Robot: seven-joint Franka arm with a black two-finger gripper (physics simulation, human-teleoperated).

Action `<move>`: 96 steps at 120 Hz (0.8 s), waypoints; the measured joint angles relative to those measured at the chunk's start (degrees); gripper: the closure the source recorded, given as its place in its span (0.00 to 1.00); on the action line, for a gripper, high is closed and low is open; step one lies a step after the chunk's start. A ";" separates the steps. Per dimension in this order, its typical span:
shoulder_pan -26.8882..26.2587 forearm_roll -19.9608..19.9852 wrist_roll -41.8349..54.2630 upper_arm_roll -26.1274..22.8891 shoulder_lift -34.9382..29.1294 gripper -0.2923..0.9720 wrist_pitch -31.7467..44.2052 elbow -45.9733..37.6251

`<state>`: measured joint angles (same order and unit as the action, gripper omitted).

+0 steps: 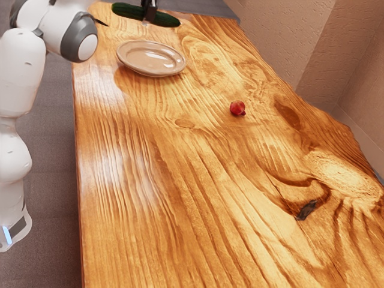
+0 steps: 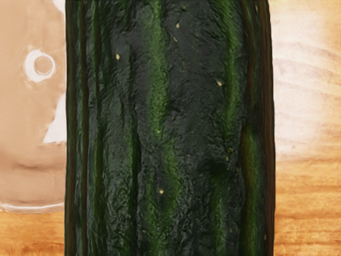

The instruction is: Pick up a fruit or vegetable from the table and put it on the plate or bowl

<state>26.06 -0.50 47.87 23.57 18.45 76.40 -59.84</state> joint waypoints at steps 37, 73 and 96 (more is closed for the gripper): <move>0.90 6.30 3.52 16.60 0.65 0.63 -1.14 -0.08; 6.88 15.12 7.96 6.97 13.26 0.64 8.39 9.08; 8.38 20.12 9.77 1.07 19.03 0.64 13.83 12.16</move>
<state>34.44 19.62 57.64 24.64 37.48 90.22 -47.68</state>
